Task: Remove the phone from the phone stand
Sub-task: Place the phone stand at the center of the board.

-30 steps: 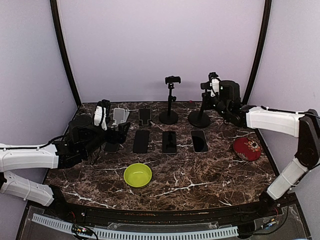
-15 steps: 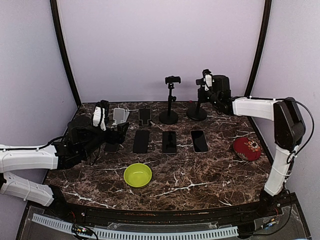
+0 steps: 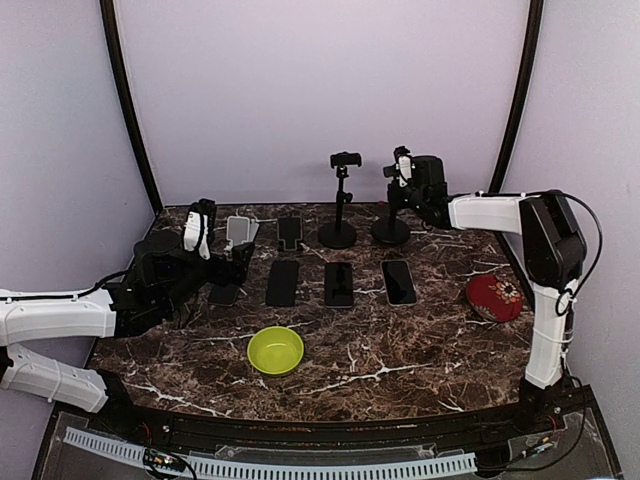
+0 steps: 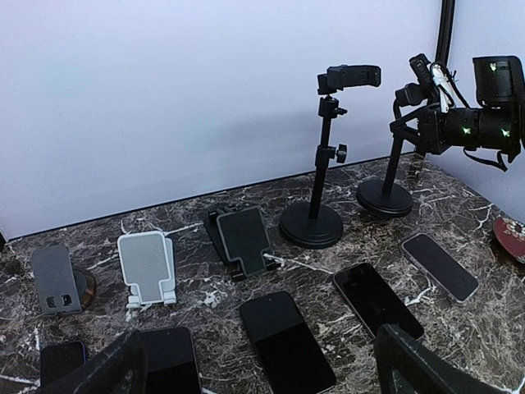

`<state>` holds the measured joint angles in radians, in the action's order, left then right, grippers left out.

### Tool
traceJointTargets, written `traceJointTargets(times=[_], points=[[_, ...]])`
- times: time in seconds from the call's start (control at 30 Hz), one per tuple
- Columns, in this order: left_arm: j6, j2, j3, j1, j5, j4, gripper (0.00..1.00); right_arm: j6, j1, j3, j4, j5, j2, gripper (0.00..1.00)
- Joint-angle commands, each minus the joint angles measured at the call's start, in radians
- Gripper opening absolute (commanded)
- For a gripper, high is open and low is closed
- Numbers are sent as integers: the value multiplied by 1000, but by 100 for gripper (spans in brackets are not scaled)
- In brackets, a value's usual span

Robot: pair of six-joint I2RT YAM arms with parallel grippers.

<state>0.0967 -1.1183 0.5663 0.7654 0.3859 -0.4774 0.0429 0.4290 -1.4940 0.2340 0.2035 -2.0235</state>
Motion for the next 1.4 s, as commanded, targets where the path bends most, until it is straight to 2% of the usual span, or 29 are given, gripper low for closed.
traceJointTargets(times=[0.0, 0.57, 0.83, 0.93, 1.2, 1.23, 1.37], points=[[-12, 0, 5, -11, 1, -16, 99, -24, -17, -51, 114, 22, -11, 4], [-5, -37, 20, -33, -24, -18, 99, -30, -36, -81, 143, -18, -70, 5], [-2, -44, 24, -44, -32, -23, 99, -19, -36, -69, 160, -44, -85, 9], [1, -39, 25, -49, -39, -20, 99, -12, -36, -56, 164, -56, -83, 19], [10, -36, 26, -53, -49, -20, 99, 18, -34, 9, 190, -59, -64, 39], [13, -30, 26, -54, -54, -18, 99, 23, -35, 27, 191, -60, -55, 46], [16, -20, 26, -54, -58, -13, 99, 29, -31, 67, 199, -63, -35, 56]])
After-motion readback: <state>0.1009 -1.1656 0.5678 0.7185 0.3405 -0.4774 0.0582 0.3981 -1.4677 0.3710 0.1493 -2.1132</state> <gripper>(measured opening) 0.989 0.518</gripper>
